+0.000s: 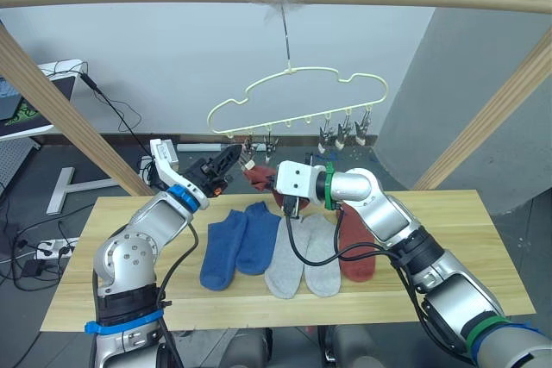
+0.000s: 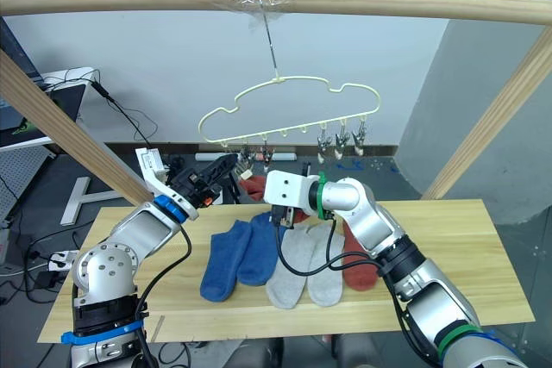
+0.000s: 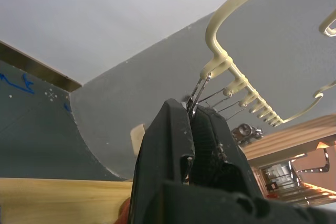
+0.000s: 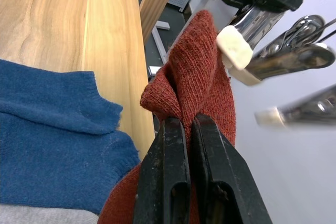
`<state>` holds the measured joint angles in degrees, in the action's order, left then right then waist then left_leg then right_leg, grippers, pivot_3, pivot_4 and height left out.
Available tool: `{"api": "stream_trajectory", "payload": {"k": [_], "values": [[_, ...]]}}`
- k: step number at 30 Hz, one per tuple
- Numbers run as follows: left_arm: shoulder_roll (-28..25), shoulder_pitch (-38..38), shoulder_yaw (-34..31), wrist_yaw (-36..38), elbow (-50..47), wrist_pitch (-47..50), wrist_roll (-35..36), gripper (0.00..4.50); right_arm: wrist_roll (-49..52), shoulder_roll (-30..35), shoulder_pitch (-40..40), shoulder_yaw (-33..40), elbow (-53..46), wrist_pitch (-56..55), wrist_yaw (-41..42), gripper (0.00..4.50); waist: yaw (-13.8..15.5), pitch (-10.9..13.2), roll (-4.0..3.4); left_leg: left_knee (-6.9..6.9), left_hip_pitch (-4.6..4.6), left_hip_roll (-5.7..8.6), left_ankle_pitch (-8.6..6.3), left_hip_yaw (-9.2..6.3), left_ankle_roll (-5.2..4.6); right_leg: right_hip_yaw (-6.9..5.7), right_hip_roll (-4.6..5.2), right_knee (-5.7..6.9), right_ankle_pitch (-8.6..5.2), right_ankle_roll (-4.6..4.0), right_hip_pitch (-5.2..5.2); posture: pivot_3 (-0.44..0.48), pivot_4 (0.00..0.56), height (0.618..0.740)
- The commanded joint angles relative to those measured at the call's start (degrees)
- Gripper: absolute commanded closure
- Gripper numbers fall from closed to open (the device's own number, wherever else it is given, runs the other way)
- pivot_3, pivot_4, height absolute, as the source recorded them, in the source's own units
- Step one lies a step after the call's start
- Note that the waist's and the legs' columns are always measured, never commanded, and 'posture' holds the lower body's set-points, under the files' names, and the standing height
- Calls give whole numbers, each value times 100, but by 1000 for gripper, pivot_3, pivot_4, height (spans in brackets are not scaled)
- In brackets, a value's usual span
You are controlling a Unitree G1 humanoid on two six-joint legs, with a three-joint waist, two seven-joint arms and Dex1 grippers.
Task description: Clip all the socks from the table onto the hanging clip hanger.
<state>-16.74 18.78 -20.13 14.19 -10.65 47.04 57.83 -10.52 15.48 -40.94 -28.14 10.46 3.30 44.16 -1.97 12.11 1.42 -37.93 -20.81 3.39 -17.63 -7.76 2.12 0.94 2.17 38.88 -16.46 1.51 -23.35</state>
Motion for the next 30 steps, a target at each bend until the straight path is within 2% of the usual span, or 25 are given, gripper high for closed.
{"api": "stream_trajectory", "payload": {"k": [1,7,29,30], "values": [[-68,-53,-10,-43,1,3,-49,4484,29,49,30,126,-419,-8,79,4445,0,1,0,0,0,0,0,0,0,0,0,0,0,0,0,-9,224,740],[-24,-24,10,-62,1,-7,-46,4484,1,-16,97,69,-605,121,51,4445,-1,1,-1,0,0,0,0,0,0,1,0,-1,0,0,0,-11,226,740],[-92,-137,114,31,-66,17,-72,4484,-289,-413,-88,91,-54,-86,-388,4445,0,13,-7,1,0,0,0,0,0,0,0,0,0,0,0,-4,235,740],[-94,-144,104,45,-74,-1,-67,4134,-282,-420,-73,87,-69,-80,-381,4489,-1,13,-7,1,0,0,0,0,0,1,0,0,0,0,0,-4,235,740]]}}
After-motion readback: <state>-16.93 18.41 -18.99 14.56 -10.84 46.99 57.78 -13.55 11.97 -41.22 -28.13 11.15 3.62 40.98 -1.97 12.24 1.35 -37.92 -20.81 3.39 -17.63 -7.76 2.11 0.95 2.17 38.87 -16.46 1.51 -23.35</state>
